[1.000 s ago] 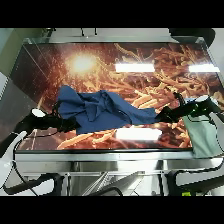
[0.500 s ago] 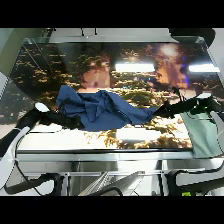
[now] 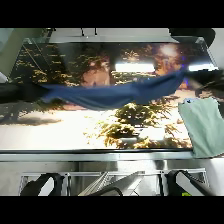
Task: Fold the shirts.
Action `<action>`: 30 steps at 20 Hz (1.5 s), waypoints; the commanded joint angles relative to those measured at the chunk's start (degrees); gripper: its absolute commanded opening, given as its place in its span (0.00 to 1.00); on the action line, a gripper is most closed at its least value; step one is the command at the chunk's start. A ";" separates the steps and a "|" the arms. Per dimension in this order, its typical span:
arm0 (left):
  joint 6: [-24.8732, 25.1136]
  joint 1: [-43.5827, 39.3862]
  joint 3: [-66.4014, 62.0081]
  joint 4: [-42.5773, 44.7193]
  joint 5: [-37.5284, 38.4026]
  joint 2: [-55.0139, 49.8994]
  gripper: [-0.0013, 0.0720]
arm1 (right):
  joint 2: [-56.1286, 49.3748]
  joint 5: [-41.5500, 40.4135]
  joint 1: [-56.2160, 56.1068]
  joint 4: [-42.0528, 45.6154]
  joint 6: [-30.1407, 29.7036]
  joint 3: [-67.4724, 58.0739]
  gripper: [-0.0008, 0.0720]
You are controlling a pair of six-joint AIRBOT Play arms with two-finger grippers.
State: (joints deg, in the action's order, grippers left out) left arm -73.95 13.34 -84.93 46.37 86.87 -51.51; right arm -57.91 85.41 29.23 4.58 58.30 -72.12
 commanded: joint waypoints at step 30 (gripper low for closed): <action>18.47 -7.41 -8.41 10.71 -20.46 -55.65 0.04 | -40.87 -47.95 -25.90 9.75 -17.29 1.22 0.03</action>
State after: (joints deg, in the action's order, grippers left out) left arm -58.37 5.10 -93.67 59.48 68.51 -101.91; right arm -93.45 40.88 3.73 19.35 44.25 -70.94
